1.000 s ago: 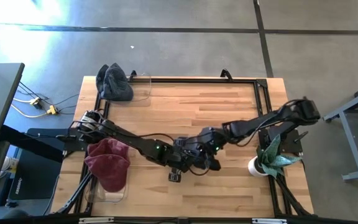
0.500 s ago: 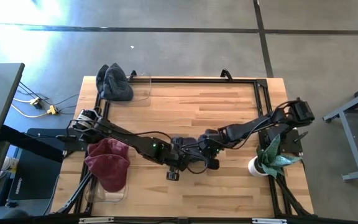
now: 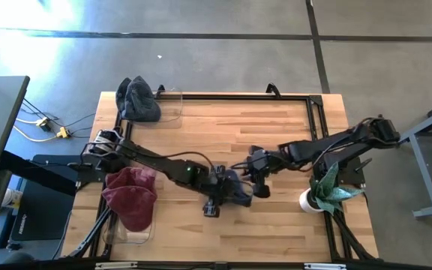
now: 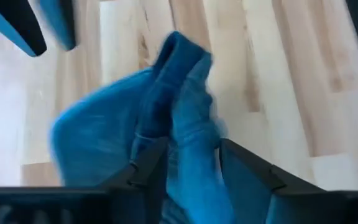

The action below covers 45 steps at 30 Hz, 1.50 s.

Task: Pick & Place hat
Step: Put the blue cap into the top transparent bin

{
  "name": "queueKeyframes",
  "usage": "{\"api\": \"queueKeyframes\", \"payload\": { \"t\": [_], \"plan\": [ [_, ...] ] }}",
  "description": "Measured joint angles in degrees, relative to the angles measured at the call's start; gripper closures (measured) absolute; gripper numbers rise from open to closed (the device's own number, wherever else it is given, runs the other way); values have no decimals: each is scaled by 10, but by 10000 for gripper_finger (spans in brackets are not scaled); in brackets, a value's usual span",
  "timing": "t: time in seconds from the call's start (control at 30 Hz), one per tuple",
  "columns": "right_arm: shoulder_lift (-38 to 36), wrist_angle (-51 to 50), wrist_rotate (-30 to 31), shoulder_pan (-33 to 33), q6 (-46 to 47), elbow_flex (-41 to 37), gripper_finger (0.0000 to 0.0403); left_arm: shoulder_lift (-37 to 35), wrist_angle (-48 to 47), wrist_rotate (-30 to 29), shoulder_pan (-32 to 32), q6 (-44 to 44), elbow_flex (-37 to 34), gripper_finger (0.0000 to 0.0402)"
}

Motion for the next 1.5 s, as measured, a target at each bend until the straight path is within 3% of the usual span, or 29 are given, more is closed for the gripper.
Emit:
{"api": "queueKeyframes", "payload": {
  "t": [0.13, 0.23, 0.33, 0.43, 0.7, 0.87, 1.0, 1.17, 1.33, 1.5],
  "plan": [
    [6, 50, -63, 18, -10, 0, 268, -8, -10, 90, 16, -38, 0, 233],
    [31, 106, -78, 49, -13, 0, 220, -23, -27, 145, 12, -73, 1, 226],
    [70, 166, -61, 89, -16, 0, 183, -27, -86, 146, -14, -84, 0, 225],
    [114, 217, -24, 124, -32, 0, 164, -28, -130, 101, -52, -104, -2, 225],
    [219, 279, 58, 177, -14, 0, 162, -29, -76, -24, -117, -299, -102, 225],
    [271, 284, 58, 177, 97, 0, 180, -29, -80, -99, -118, -455, -145, 225],
    [275, 257, 56, 175, 201, 3, 189, -29, -169, -128, -120, -548, -150, 225],
    [239, 224, 55, 175, 288, 4, 186, -69, -167, -163, -147, -563, -143, 225],
    [178, 226, 58, 175, 327, 14, 194, -88, -23, -183, -169, -541, -139, 225],
    [160, 207, 167, 180, 344, 13, 238, -62, 145, -218, -137, -491, -136, 259]
  ]
}}
